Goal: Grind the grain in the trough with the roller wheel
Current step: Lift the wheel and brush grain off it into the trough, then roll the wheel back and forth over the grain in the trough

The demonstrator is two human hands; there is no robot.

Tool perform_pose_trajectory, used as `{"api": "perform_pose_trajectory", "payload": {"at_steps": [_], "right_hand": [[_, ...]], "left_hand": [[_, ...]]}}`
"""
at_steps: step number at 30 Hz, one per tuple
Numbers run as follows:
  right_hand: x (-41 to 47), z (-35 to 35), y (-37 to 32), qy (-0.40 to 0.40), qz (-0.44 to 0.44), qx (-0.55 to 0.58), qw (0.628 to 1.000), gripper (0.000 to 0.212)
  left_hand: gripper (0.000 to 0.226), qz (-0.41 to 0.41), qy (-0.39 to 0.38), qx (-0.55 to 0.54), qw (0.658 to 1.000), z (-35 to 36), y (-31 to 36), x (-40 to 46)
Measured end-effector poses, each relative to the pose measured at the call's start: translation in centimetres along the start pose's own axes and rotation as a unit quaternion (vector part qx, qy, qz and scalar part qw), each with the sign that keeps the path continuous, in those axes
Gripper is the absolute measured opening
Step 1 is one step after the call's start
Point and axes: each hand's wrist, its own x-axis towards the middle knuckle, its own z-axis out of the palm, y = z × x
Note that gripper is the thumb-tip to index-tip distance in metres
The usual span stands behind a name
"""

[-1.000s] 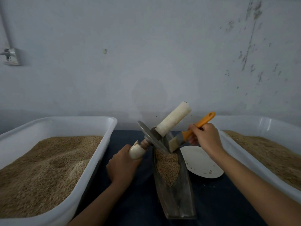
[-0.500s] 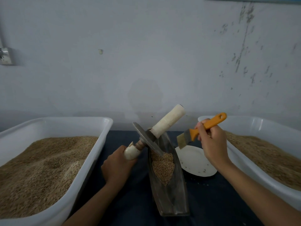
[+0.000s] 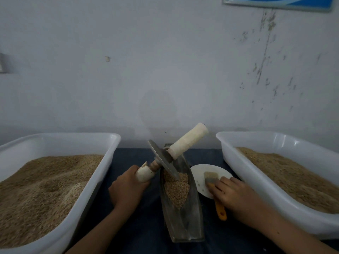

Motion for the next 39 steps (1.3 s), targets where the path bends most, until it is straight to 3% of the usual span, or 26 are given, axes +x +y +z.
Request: {"api": "perform_pose_trajectory", "payload": {"at_steps": [4,7,9,13,15,17,20,30,39], "right_hand": [[0.2,-1.8,-0.6,0.008,0.047,0.024,0.999,0.066],[1.2,-3.6,-0.7,0.156,0.085,0.048,0.983,0.025],[2.9,-5.0,-0.6,0.194,0.114,0.054,0.973,0.041],[6.2,-5.7,-0.5,0.117,0.137,0.036,0.983,0.072],[7.5,-5.6,-0.5,0.048,0.137,0.040,0.989,0.066],[8.1,-5.2,-0.4,0.015,0.140,0.052,0.989,0.047],[8.5,-5.3,0.0,0.014,0.148,0.057,0.987,0.036],[7.8,-4.5,0.1,0.013,0.140,0.093,0.986,0.046],[7.8,-1.3,0.0,-0.037,0.127,0.147,0.980,0.040]], "left_hand": [[0.024,0.034,0.015,0.024,0.999,-0.3,-0.1,0.4],[0.023,0.066,0.024,0.052,0.996,-0.6,-0.1,0.9],[0.022,0.087,0.020,0.066,0.994,-0.8,0.0,1.1],[0.022,0.093,0.001,0.104,0.990,-1.4,0.8,1.6],[0.019,0.096,-0.006,0.126,0.987,-1.7,1.4,1.7],[0.019,0.104,-0.017,0.139,0.985,-1.8,2.0,1.8],[0.020,0.124,-0.030,0.169,0.977,-2.1,2.7,2.2],[0.021,0.168,-0.027,0.205,0.964,-3.3,3.6,2.4],[0.017,0.146,-0.114,0.241,0.953,-2.6,2.9,2.7]]}}
